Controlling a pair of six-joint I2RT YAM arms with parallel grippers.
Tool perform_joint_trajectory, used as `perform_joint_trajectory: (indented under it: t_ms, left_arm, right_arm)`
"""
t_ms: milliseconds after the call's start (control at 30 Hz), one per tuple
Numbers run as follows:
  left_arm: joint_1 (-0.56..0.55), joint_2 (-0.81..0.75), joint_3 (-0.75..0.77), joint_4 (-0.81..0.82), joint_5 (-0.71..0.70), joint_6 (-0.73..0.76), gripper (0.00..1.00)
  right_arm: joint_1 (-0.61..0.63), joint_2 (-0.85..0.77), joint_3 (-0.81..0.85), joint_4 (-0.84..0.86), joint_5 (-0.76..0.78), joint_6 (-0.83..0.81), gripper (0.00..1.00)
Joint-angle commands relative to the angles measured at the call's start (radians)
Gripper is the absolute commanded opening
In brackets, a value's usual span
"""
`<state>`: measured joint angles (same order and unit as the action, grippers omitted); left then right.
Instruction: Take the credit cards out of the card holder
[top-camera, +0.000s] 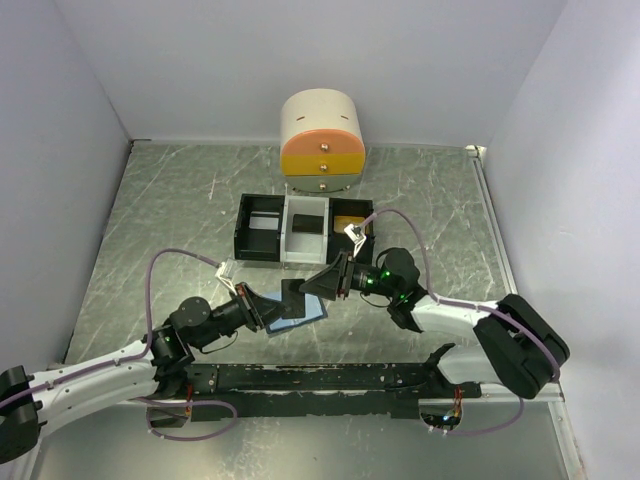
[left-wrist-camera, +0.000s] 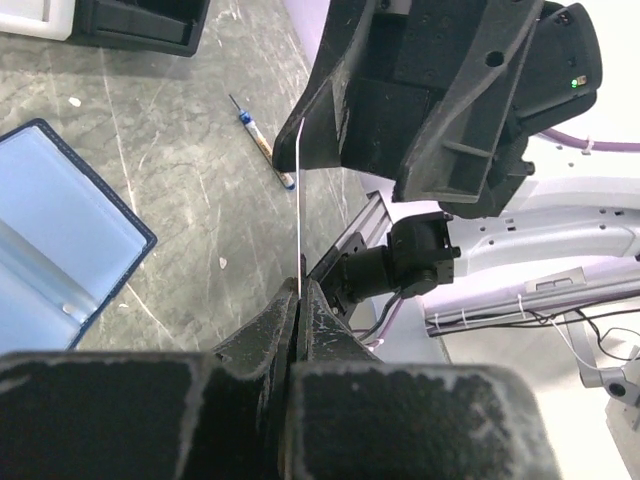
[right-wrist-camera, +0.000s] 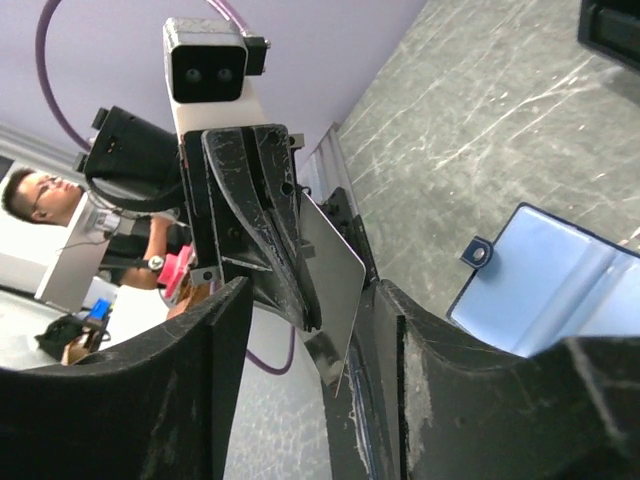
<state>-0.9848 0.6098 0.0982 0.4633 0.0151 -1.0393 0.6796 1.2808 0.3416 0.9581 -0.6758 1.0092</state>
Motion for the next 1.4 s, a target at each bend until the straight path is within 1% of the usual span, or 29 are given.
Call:
perform_joint_trajectory:
  t_ms: [0,100,167,333,533,633,800,933,1067,1200,1267,1367]
  left_arm:
    - [-0.006,-0.011,0.006,0.102,0.041,0.030,0.07]
    - [-0.006,-0.006,-0.018,0.174,0.032,0.017,0.07]
    - [-0.006,-0.002,-0.023,0.198,0.033,0.015,0.07]
    - [-0.006,0.015,-0.004,0.201,0.043,0.028,0.07]
    - [-0.006,0.016,-0.024,0.247,0.032,0.012,0.07]
    - [-0.006,0.010,-0.027,0.252,0.030,0.011,0.07]
    - [-0.007,-0.010,-0.021,0.204,0.018,0.010,0.07]
    - [-0.007,-0.023,-0.026,0.207,0.017,0.008,0.07]
    - [-0.006,-0.009,-0.014,0.200,0.022,0.011,0.07]
    - [-0.007,0.031,-0.019,0.266,0.039,-0.002,0.07]
    - [-0.006,0.051,-0.025,0.309,0.045,-0.007,0.07]
    - [-0.006,0.069,-0.020,0.315,0.044,-0.006,0.07]
  right_arm:
    - [-0.004,0.048,-0.011,0.182,-0.068,0.062,0.48]
    - [-0.003,0.078,-0.021,0.264,-0.090,0.099,0.44]
    - [-0.003,0.087,-0.026,0.279,-0.093,0.108,0.42]
    - [-0.002,0.071,-0.032,0.254,-0.095,0.091,0.38]
    - [0.000,0.061,-0.029,0.239,-0.114,0.085,0.34]
    - [0.001,0.066,-0.028,0.250,-0.119,0.091,0.32]
    - [0.000,0.079,-0.019,0.287,-0.130,0.112,0.29]
    - [0.001,0.088,-0.009,0.307,-0.141,0.126,0.26]
    - [0.010,0.098,0.008,0.306,-0.148,0.126,0.26]
    - [0.013,0.129,0.024,0.345,-0.162,0.153,0.27]
    - [0.012,0.153,0.023,0.391,-0.164,0.180,0.24]
    - [0.016,0.180,0.019,0.441,-0.165,0.208,0.17]
